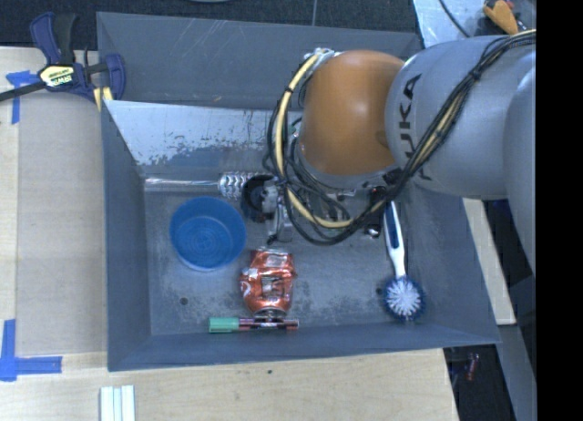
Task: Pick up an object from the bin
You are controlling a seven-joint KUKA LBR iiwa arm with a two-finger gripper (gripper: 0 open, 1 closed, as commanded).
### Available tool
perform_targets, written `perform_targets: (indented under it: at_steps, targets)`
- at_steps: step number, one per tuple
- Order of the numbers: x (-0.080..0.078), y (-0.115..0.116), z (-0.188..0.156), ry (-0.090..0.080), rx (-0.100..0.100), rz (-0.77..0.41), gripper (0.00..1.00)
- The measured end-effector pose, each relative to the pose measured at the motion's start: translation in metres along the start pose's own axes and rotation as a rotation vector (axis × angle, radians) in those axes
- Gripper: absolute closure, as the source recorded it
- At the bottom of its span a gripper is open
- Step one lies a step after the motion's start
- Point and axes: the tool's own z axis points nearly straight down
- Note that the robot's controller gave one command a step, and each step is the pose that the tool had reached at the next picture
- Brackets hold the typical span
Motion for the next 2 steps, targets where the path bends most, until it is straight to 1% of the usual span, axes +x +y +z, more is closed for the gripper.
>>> perform_targets:
  at_steps: [1, 2]
  targets:
    - [-0.039, -0.016, 0.016, 0.005, 0.001, -0.294, 1.0]
    - [-0.021, -0.003, 0.02, 0.004, 0.0, -0.121, 1.0]
